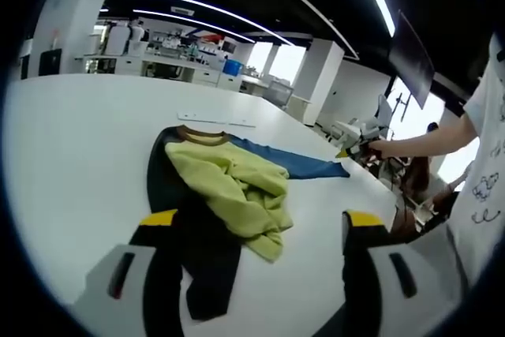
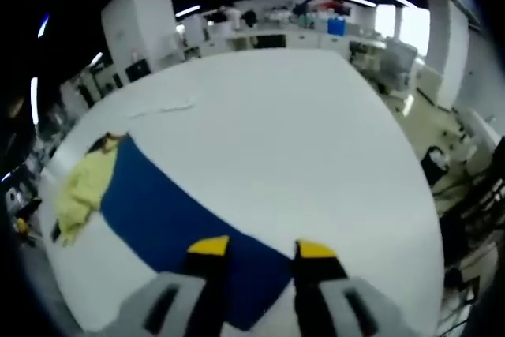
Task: Fold the garment on the visible template until the final outline fits inside the template.
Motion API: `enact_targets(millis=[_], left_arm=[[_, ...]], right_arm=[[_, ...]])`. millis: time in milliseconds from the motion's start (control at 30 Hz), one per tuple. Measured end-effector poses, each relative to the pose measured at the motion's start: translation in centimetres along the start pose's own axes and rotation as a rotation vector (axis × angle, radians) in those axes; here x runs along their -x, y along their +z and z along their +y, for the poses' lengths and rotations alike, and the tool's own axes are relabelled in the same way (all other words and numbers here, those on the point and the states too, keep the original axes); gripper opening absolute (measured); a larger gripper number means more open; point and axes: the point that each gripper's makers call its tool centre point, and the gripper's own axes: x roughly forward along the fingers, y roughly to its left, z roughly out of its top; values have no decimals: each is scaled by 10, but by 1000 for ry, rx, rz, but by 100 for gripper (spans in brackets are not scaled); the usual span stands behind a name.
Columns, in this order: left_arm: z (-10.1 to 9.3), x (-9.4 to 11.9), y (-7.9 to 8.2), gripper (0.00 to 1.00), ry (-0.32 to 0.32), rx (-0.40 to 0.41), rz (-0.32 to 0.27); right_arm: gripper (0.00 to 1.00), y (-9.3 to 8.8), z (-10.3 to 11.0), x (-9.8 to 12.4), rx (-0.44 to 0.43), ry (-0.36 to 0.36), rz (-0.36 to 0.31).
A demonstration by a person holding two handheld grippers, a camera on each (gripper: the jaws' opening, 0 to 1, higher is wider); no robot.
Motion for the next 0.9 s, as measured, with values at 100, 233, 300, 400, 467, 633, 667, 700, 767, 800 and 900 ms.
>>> enact_targets(millis=[100,233,300,400,467,633,667,700,767,800,900], left_arm=[[-1,1,1,81,-4,-2,-5],[-1,1,1,81,-10,-7,-4],[-3,1,1,81,-16,-9,-5],[-5,1,1,81,-22,-13,-3],[-5,0,0,81,-27,-14,-1],[-7,0,-1,81,-40,-19,-2],[-8,0,-1,81,-45,-20,0],[-8,0,-2,81,-48,-22,1],[-8,0,-3,81,-52,-25,2],[-8,1,-3,81,-54,-25,3],[-5,2,-4,81,-57,-29,3]], right_arm=[[41,6,-2,6,-20,-6,-38],[52,20,6,18,-38,17,-126],[60,29,20,26,-32,60,-179],[76,34,37,29,-57,125,-193],[80,34,62,38,-1,156,-213],[89,31,101,43,49,234,-211],[90,30,107,44,57,244,-209],[92,30,117,47,62,256,-212],[96,31,127,48,74,283,-214],[97,32,133,49,82,298,-220],[99,33,151,54,109,325,-220]])
